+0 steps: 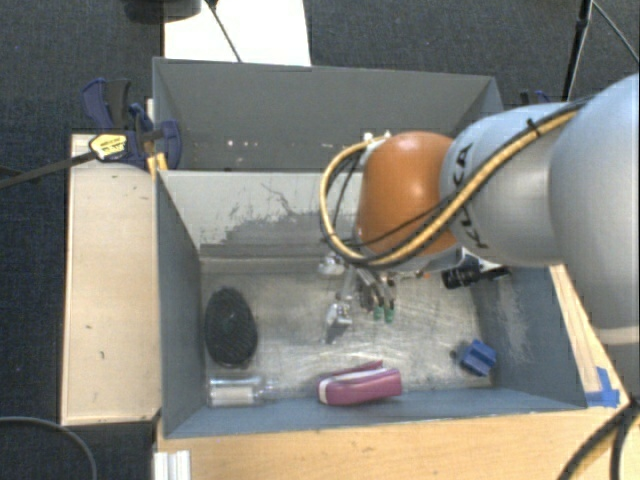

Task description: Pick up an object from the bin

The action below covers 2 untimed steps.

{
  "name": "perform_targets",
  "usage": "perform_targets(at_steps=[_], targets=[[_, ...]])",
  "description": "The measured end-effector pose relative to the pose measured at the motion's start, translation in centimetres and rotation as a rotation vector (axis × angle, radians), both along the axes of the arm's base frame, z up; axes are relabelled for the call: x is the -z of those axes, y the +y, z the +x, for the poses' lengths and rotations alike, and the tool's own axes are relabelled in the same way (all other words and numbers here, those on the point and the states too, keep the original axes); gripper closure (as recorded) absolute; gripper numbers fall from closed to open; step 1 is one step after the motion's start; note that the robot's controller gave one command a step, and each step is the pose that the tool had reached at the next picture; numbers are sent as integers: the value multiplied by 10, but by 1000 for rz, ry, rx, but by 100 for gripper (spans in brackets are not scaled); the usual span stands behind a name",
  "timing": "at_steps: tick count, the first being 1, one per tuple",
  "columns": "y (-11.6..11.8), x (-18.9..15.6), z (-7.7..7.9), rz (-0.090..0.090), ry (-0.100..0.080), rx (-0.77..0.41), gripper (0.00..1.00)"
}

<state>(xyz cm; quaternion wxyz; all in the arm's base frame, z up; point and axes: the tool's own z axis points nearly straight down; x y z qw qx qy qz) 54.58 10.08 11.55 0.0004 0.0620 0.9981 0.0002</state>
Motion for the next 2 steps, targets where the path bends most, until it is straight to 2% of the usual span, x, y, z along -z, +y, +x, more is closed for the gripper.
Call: perform_targets(at_steps=[1,2], targets=[[-37,6,14,-1,-4,86,0],[7,25,-7,1,1,-227,0]])
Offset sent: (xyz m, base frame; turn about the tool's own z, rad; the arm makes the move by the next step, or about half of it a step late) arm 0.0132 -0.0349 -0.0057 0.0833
